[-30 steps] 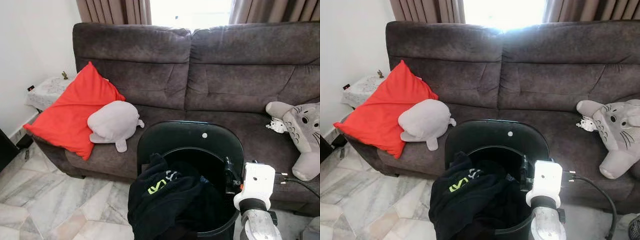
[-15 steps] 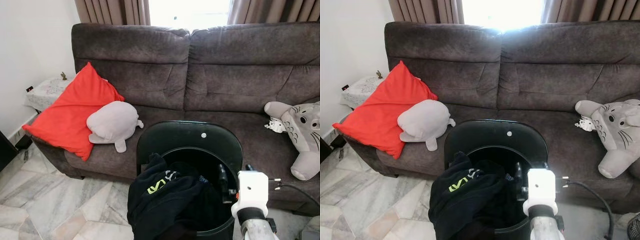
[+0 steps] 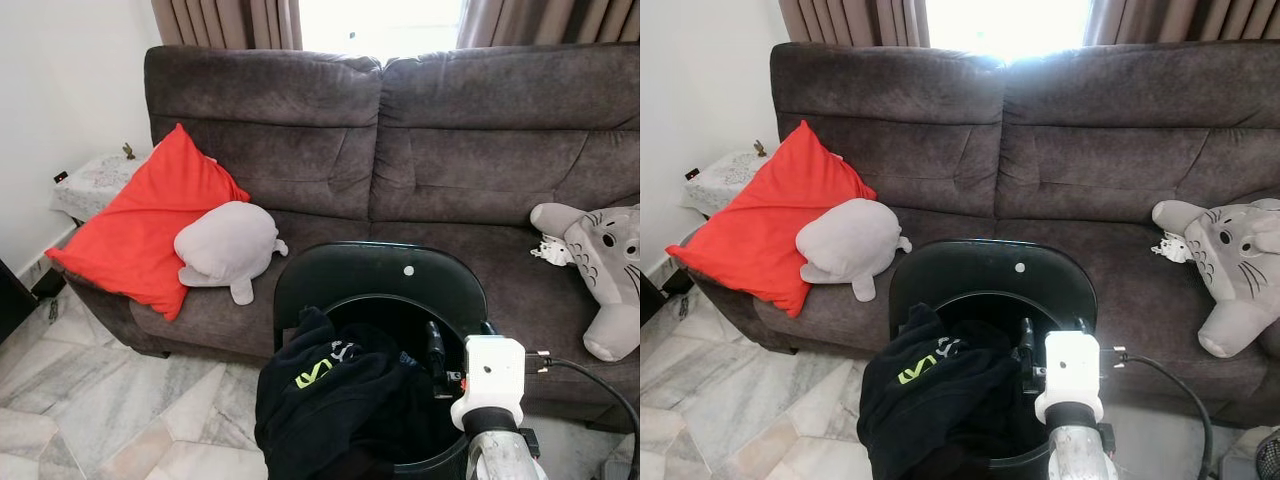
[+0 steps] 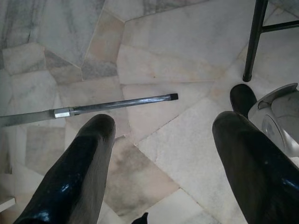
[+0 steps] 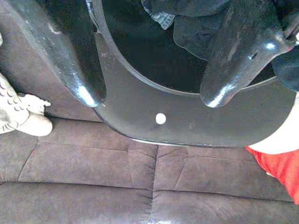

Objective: Hang hanger

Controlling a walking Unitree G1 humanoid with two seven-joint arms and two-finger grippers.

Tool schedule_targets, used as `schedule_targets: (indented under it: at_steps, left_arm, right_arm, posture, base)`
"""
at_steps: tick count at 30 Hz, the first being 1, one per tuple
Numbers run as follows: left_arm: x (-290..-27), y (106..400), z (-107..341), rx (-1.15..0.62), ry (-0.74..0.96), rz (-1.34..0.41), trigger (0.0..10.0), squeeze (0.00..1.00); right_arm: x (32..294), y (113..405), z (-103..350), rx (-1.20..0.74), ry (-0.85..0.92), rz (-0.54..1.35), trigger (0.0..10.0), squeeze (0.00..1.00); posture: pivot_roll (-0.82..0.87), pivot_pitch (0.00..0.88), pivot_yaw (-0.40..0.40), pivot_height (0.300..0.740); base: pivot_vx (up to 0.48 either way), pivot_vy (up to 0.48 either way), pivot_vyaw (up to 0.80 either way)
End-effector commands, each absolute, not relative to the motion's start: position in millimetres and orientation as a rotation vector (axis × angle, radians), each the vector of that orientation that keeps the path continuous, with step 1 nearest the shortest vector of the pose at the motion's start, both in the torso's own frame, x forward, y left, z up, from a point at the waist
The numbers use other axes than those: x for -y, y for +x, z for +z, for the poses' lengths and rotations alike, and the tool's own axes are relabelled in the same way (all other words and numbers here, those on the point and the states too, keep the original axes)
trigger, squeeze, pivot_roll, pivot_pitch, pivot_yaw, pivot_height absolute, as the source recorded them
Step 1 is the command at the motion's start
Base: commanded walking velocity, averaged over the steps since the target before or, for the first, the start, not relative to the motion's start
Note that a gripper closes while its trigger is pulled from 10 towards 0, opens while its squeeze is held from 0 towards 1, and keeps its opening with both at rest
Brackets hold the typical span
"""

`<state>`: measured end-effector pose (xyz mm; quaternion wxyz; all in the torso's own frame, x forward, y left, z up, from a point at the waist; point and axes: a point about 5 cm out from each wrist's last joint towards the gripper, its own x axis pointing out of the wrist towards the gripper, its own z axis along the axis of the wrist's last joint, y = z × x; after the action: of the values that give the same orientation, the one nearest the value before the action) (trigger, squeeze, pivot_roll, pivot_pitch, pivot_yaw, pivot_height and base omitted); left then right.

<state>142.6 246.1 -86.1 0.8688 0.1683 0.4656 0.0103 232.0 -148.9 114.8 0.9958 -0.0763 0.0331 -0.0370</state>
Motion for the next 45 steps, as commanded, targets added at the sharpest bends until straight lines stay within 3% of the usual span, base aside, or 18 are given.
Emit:
schedule_targets:
  at_steps: [1, 7, 32, 45]
  left_arm:
    - [-249.1, 136.8, -87.6, -0.995, 0.349, 0.027, 10.0, 0.00]
    - [-249.7, 136.4, -87.6, -0.997, 0.344, 0.026, 10.0, 0.00]
    - [-250.3, 137.2, -87.5, -1.007, 0.344, 0.022, 10.0, 0.00]
    - [-249.1, 139.1, -87.2, -1.003, 0.321, 0.027, 10.0, 0.00]
  right_arm:
    - [148.9, 234.0, 115.3, -0.061, -0.161, -0.076, 10.0, 0.00]
    - [149.0, 234.9, 114.0, -0.065, -0.181, -0.072, 10.0, 0.00]
    - [144.8, 239.5, 115.6, -0.051, -0.198, -0.056, 10.0, 0.00]
    - [146.1, 241.8, 116.4, -0.047, -0.199, -0.063, 10.0, 0.00]
  posture:
    - [-0.02, 0.000, 0.091, 0.740]
    - [-0.02, 0.000, 0.093, 0.740]
    - [-0.01, 0.000, 0.086, 0.740]
    - [-0.01, 0.000, 0.083, 0.740]
  base:
    - [0.000, 0.000, 0.00]
    - [0.000, 0.000, 0.00]
    - [-0.290, 0.000, 0.00]
    - [0.000, 0.000, 0.00]
